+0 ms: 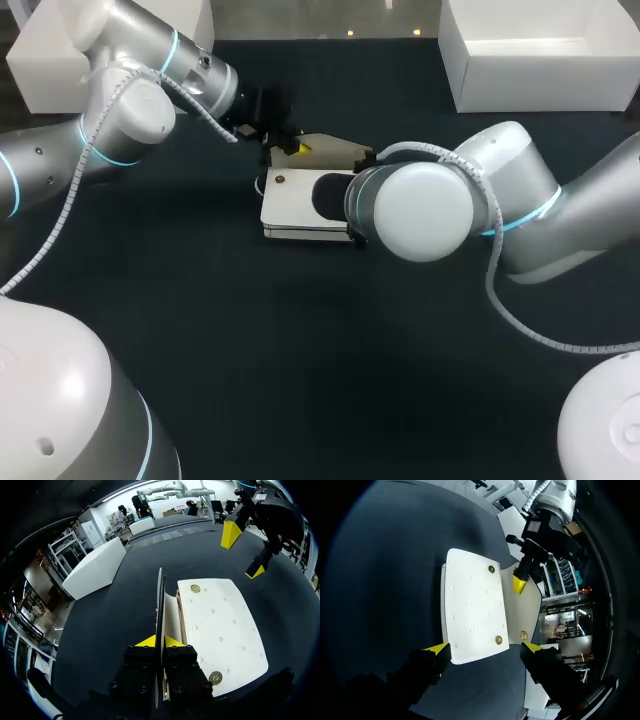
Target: Pick up the bag, open it, inspect its contents, close it, and place it on the opposite side
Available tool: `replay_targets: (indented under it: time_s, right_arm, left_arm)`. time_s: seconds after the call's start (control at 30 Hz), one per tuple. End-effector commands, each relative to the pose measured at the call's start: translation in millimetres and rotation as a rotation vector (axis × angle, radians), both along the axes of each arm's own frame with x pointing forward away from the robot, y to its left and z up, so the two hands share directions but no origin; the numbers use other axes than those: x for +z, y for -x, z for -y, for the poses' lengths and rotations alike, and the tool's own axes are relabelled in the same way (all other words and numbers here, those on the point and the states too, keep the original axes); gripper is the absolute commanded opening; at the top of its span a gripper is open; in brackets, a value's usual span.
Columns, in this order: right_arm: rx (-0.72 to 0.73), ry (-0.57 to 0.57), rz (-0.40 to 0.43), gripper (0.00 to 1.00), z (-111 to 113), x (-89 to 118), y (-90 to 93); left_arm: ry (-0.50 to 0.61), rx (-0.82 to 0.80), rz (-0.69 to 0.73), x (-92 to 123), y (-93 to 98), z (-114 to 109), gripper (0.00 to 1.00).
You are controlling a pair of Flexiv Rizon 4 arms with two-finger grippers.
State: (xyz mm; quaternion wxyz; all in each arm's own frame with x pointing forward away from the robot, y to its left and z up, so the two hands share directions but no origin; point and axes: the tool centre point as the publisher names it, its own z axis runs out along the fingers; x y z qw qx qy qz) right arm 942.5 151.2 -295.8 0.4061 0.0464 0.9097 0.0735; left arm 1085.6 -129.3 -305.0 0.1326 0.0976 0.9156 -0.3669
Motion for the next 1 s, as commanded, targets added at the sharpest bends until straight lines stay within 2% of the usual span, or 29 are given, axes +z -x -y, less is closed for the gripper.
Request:
replay_targets:
  time_s: [0.03,0.1,0.27,0.43,0.63,1.0]
  right_arm:
    - [-0.001,-0.002,-0.003,0.27,6,19,6.3]
    - [-0.006,-0.002,0.002,0.00,6,24,4.8]
    - [-0.015,0.002,-0.002,0.00,5,33,0.4]
    - [-0.031,0.008,-0.024,0.00,3,41,-4.1]
    - [-0.047,0.021,-0.084,0.00,0,52,-9.1]
    - [-0.047,0.021,-0.084,0.00,0,52,-9.1]
  left_arm:
    - [0.005,-0.023,-0.016,20,-0.2,-9,0.00]
    - [0.007,-0.033,-0.016,29,2.1,-10,0.00]
    - [0.006,-0.043,-0.016,49,9.6,-13,0.00]
    - [-0.007,-0.046,-0.020,59,15.3,-13,0.00]
    - [-0.001,-0.042,-0.039,61,16.6,-15,0.00]
    - [-0.001,-0.042,-0.039,61,16.6,-15,0.00]
